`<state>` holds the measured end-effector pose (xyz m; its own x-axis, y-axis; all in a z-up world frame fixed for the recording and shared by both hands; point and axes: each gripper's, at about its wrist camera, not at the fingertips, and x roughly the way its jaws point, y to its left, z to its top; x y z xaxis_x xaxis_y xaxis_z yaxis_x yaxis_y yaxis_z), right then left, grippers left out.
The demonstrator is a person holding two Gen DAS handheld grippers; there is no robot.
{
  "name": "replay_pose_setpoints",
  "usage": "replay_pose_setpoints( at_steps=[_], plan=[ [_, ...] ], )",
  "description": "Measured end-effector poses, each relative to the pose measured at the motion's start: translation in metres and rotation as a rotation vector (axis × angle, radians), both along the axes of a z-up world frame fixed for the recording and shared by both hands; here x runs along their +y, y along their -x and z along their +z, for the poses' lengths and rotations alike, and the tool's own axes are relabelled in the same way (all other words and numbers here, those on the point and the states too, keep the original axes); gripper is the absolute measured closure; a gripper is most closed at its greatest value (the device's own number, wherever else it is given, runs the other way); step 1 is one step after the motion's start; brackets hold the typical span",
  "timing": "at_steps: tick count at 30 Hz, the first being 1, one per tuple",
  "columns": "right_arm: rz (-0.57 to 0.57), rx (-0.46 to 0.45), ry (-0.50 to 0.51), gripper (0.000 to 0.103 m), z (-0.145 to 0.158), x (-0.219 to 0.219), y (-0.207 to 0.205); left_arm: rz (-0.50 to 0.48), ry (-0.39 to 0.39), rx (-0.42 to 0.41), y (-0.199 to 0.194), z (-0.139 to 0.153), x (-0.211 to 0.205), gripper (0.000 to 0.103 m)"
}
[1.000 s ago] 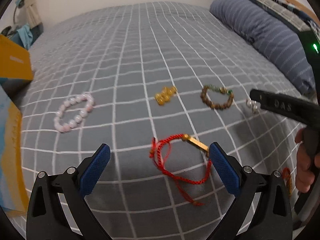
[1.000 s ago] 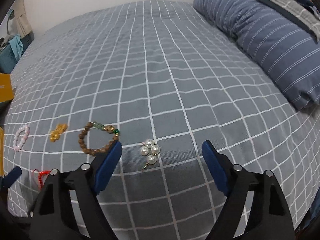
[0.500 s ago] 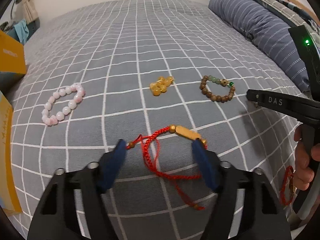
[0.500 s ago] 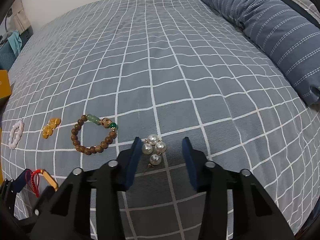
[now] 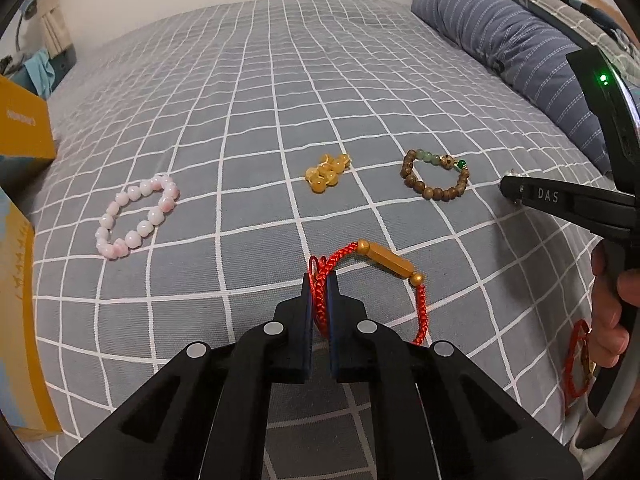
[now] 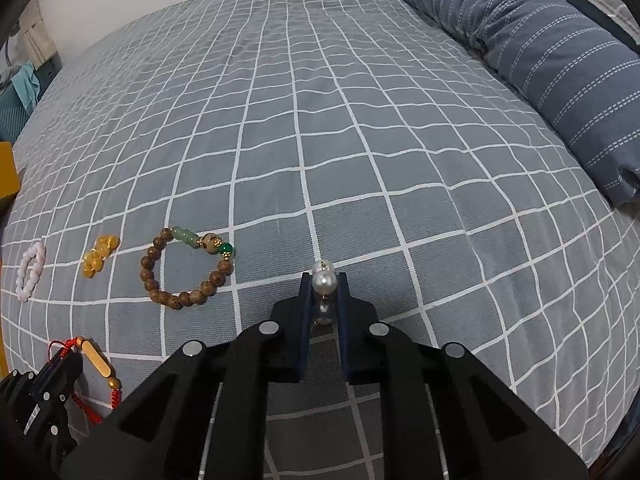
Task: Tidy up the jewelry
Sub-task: 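Carry the red string bracelet and pearl charm over the white box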
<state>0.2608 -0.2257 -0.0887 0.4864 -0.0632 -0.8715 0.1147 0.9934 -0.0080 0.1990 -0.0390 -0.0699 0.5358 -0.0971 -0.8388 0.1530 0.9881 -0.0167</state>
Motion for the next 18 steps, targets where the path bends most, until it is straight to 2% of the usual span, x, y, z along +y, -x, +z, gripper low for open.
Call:
replay_pose_setpoints(
  at_steps=[18],
  plan=[
    [0.007,-0.073,0.012,0.092,0.028,0.007,0.021,0.016,0.023,-0.031,0.004,0.024,0.016,0.098]
  ],
)
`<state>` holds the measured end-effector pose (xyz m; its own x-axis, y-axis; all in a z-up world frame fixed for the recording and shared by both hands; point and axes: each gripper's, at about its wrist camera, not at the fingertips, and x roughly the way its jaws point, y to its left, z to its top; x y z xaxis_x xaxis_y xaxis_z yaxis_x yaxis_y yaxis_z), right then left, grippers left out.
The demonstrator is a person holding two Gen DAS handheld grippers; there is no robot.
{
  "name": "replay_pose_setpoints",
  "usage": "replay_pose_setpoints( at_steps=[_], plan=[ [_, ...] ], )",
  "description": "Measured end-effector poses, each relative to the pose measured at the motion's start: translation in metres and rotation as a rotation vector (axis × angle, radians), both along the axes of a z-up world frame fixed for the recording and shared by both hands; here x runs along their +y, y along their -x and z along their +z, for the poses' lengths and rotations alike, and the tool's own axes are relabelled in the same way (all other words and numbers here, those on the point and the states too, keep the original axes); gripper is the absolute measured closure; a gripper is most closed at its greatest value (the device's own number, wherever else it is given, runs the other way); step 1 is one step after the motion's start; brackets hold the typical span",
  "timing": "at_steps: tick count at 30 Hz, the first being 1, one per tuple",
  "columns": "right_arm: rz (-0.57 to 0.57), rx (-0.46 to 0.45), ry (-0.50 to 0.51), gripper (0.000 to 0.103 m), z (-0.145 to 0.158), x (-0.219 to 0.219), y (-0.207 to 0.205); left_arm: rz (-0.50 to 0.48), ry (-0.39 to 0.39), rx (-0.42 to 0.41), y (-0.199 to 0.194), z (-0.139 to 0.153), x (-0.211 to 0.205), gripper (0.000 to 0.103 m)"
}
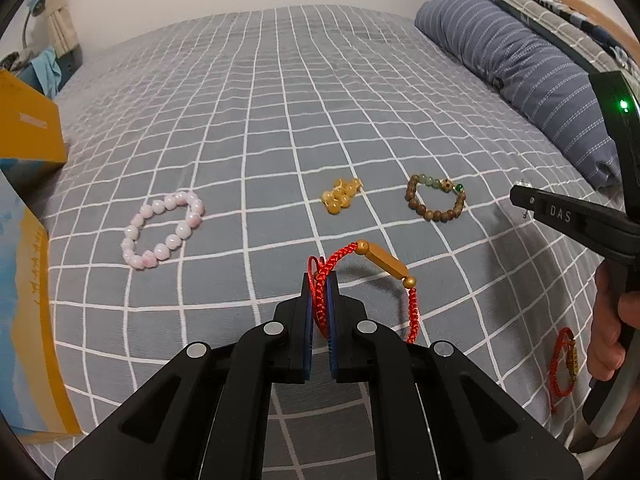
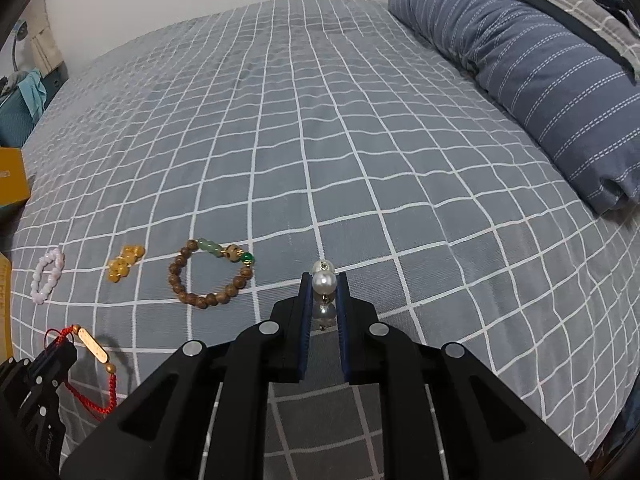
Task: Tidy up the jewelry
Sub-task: 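Carry the red string bracelet and pearl charm over the white box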
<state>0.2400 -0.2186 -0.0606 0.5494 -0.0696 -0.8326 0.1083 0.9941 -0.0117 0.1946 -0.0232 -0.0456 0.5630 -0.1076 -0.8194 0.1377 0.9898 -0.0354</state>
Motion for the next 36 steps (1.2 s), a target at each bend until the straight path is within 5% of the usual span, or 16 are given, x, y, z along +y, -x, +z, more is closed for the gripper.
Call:
replay_pose_setpoints(
  at_steps=[36],
  plan=[
    [0.070,-0.120,0.032,0.092,0.069,0.067,0.072,0.061,-0.018,-0.114,0.053,0.075,0.051,0.098]
  ],
)
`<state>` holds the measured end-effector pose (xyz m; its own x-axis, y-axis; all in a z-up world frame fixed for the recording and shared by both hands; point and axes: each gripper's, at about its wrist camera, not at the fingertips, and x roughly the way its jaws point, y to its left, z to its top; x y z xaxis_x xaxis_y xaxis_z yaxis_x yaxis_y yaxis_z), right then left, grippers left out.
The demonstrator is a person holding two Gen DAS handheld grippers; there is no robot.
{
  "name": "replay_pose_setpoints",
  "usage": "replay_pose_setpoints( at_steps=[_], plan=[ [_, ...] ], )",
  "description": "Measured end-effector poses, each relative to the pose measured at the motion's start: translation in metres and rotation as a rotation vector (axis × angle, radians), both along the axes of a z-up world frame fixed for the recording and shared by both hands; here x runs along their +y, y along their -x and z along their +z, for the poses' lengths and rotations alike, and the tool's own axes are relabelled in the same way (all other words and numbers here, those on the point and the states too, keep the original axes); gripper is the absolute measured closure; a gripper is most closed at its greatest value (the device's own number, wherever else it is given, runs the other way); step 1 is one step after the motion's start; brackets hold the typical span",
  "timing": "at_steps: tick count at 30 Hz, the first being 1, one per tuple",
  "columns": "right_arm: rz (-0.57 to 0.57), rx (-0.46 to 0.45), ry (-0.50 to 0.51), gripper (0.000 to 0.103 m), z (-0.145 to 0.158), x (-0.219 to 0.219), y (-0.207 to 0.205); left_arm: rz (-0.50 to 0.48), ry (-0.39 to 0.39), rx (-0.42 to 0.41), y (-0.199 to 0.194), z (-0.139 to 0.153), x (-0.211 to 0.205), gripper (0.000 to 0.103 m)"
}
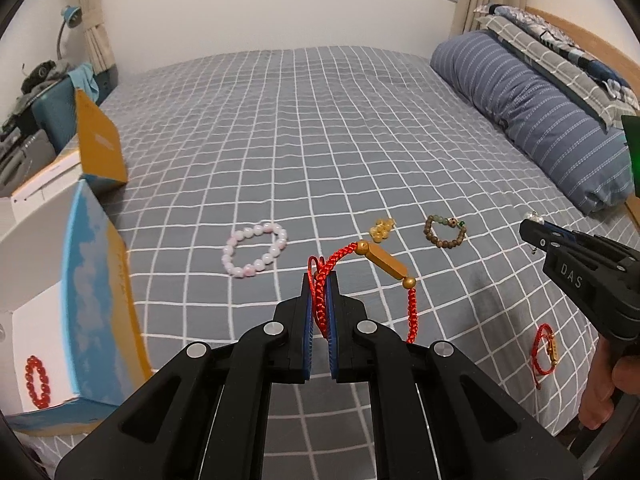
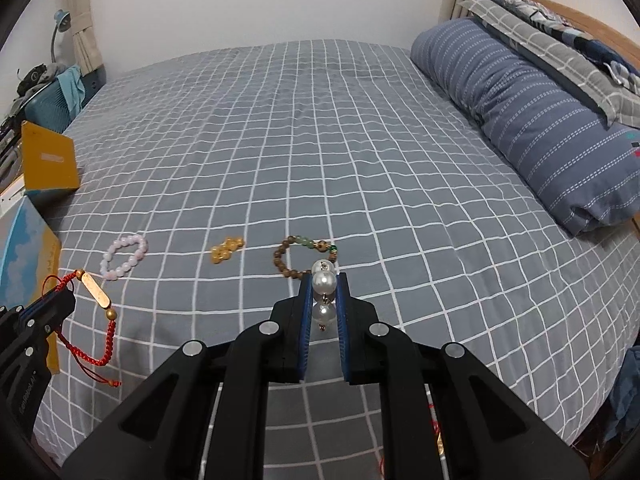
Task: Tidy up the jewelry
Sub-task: 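Carry the red string bracelet and pearl charm over the white box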
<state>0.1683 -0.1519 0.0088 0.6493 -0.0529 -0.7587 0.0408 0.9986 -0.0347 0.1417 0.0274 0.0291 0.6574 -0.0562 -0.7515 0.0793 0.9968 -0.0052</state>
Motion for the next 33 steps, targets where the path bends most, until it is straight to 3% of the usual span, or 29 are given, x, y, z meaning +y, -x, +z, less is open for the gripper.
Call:
replay_pose_setpoints(
  at_steps=[18,33],
  plan=[
    [0.076,-0.059,-0.015,0.092,0.034,0.066,0.018,0.089,0.011,-0.049,0.025,0.033,0.065,0.098],
    [0.216,-0.070,0.008,0.092,0.036,0.162,0.028,0.202,0.021,-0.068,0.047,0.045,0.143,0.098]
  ],
)
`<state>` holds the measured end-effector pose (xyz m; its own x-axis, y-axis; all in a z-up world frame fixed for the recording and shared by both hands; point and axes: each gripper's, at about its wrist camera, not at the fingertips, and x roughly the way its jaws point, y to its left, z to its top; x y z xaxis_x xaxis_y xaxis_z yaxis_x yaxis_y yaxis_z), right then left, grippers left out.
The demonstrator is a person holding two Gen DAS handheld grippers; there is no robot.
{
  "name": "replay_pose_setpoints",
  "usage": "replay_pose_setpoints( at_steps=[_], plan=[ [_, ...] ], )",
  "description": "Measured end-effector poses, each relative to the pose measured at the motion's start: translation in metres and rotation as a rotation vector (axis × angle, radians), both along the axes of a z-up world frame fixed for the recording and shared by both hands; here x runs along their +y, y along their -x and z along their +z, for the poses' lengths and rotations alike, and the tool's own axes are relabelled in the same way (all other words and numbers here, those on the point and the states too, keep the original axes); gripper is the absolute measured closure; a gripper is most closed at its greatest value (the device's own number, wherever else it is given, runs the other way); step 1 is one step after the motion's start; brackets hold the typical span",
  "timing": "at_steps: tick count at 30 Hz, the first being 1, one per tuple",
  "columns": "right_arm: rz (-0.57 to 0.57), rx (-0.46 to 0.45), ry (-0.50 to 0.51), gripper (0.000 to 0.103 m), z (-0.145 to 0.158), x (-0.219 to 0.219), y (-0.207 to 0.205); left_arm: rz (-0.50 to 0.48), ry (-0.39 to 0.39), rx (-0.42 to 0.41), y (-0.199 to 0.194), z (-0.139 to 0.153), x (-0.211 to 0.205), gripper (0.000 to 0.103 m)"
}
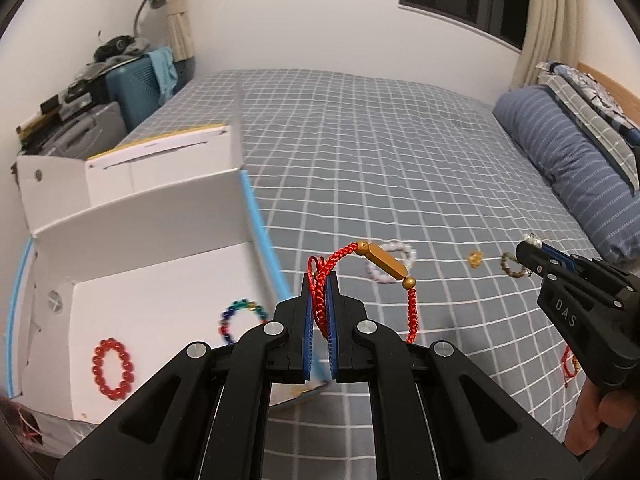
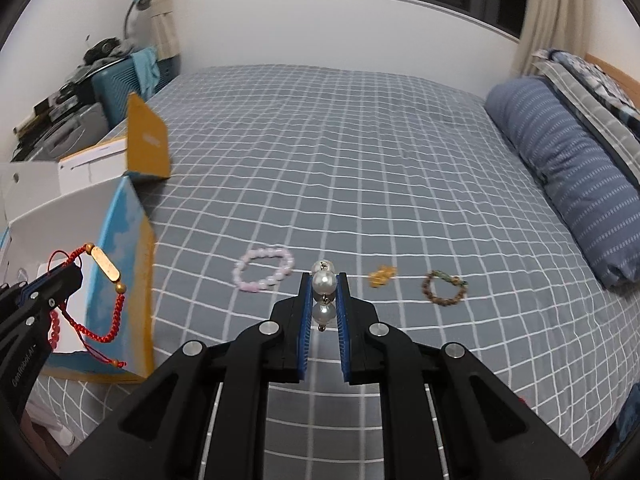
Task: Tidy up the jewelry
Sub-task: 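Carry the red string bracelet and pearl charm over the white box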
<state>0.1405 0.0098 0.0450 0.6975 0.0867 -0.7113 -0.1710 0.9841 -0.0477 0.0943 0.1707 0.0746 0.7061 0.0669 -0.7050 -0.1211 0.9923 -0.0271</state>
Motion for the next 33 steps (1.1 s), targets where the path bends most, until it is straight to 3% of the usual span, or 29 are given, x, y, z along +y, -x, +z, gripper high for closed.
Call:
replay_pose_setpoints(
  at_steps=[22,33],
  plan=[
    [0.187,-0.047,-0.002,0.092,0.012,0.127,0.037,0.184,0.021,0.015,0.047,-0.002,0.116,0.098],
    [0.278,-0.044,0.018,0.092,0.004,0.176,0.051,0.255,0.016,0.042,0.060,-0.013,0.158,0.098]
  ],
)
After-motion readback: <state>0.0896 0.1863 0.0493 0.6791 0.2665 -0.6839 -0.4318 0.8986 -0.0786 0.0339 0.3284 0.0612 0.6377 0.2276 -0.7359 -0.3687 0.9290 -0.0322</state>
